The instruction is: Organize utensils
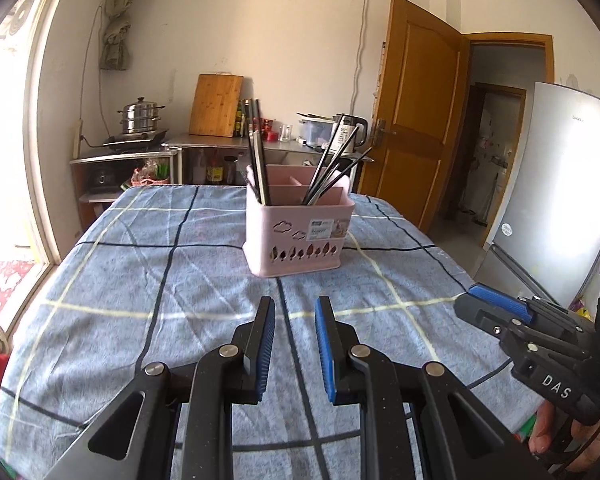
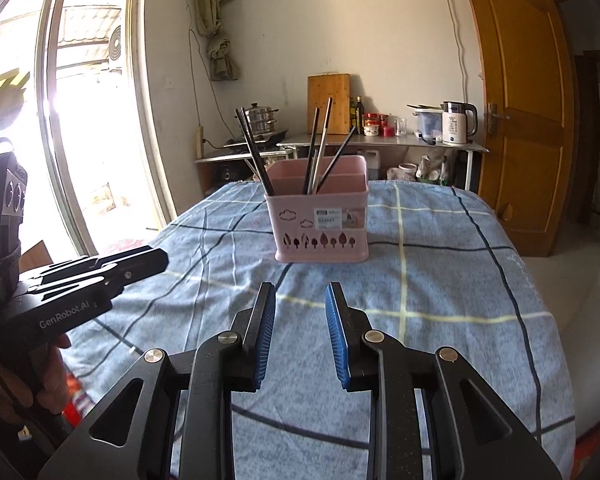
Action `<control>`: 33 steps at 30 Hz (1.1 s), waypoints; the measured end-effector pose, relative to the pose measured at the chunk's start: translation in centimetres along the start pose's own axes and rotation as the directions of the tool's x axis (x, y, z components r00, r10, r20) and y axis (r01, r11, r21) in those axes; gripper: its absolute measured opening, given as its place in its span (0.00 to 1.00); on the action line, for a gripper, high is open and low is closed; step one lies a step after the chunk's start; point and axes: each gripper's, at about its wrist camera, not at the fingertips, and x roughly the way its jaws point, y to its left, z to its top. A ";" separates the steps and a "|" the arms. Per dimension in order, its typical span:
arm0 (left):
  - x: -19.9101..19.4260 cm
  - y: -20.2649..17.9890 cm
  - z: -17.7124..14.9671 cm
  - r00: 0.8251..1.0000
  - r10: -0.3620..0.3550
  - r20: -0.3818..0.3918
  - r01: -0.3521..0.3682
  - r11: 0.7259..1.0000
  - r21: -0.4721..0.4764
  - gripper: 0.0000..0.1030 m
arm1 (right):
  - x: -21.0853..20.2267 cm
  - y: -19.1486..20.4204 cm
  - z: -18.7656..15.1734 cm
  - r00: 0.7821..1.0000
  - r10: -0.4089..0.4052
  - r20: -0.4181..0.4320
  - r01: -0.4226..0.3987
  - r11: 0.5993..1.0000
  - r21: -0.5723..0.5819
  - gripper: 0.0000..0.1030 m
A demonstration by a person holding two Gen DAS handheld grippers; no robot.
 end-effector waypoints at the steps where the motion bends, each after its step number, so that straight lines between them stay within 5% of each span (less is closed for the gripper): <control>1: -0.1 0.2 -0.3 1.000 0.005 -0.001 -0.005 1.000 -0.006 0.19 | 0.0 0.0 -0.2 1.000 0.000 0.000 0.000 1.000 0.000 0.26; 33: -0.3 -0.4 -1.4 0.999 0.047 0.006 -0.047 0.999 0.003 0.19 | -0.2 0.2 -1.1 1.000 -0.028 -0.013 0.028 1.000 -0.008 0.26</control>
